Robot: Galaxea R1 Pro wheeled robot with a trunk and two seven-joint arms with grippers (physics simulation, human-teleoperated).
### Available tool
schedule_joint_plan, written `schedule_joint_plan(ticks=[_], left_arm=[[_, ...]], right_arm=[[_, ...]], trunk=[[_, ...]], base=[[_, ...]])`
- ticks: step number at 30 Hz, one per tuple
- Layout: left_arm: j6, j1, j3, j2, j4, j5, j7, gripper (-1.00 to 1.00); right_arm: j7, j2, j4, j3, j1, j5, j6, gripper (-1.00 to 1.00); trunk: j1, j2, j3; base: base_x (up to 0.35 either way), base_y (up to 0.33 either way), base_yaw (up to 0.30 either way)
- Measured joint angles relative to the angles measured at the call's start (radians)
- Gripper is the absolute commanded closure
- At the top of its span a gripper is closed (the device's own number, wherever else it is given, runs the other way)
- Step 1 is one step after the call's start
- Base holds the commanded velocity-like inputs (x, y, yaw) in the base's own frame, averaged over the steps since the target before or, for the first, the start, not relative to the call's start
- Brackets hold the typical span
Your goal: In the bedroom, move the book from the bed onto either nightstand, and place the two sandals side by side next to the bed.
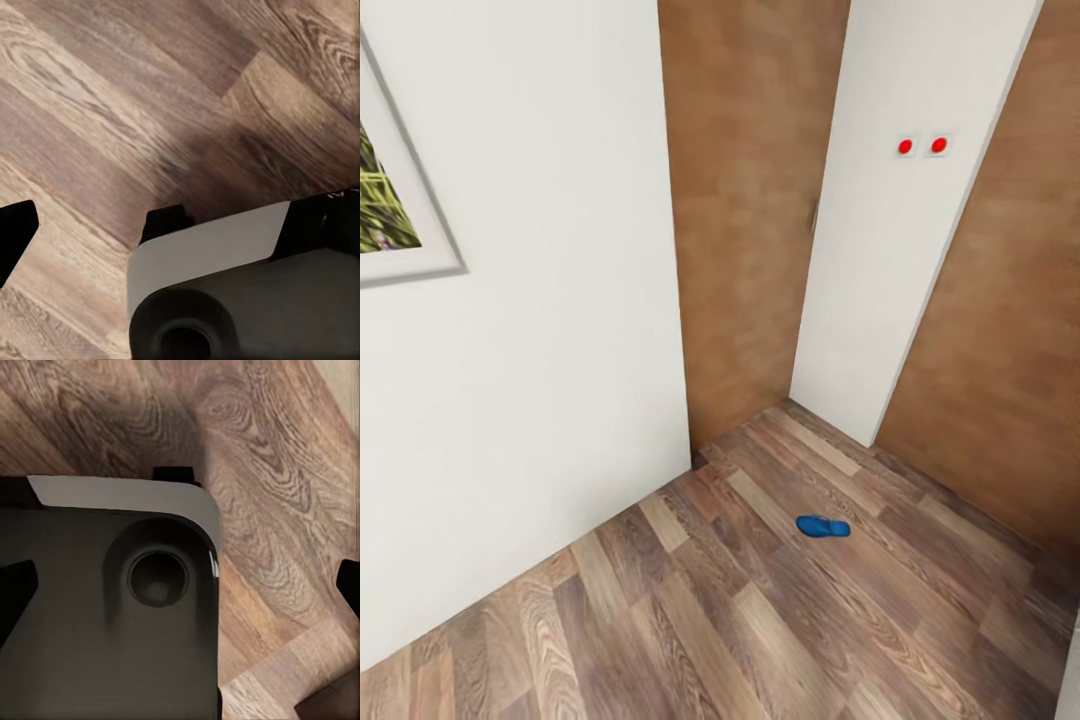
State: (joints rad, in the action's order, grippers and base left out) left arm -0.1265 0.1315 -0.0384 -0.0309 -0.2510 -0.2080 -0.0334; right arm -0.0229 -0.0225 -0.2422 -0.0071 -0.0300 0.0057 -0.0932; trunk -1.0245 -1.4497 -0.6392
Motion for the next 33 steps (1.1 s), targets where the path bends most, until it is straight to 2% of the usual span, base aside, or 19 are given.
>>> schedule_joint_plan(ticks=[6,16,23,33], left_arm=[[-0.007,0.0,0.001,0.006,0.008,-0.002,-0.001,-1.0],[-0.014,0.0,0.001,0.006,0.008,-0.003,-0.001,-1.0],[-0.031,0.0,0.002,0.006,0.008,-0.002,-0.001,-1.0],[-0.035,0.0,0.002,0.006,0.008,-0.001,-0.001,-1.0]], right_arm=[[0.0,-0.001,-0.001,0.0,0.0,0.0,0.0,-1.0],[-0.001,0.001,0.0,0.0,0.0,0.0,-0.003,-1.0],[-0.001,0.001,0.0,0.0,0.0,0.001,-0.005,-1.0],[-0.001,0.001,0.0,0.001,0.0,0.001,-0.006,-1.0]], trunk=[[0.0,0.0,-0.006],[0.0,0.0,-0.007],[-0.001,0.0,-0.007],[-0.001,0.0,-0.01]], base=[[0.309,-0.075,-0.153],[0.262,-0.069,-0.017],[0.06,-0.014,-0.028],[0.004,-0.001,-0.218]])
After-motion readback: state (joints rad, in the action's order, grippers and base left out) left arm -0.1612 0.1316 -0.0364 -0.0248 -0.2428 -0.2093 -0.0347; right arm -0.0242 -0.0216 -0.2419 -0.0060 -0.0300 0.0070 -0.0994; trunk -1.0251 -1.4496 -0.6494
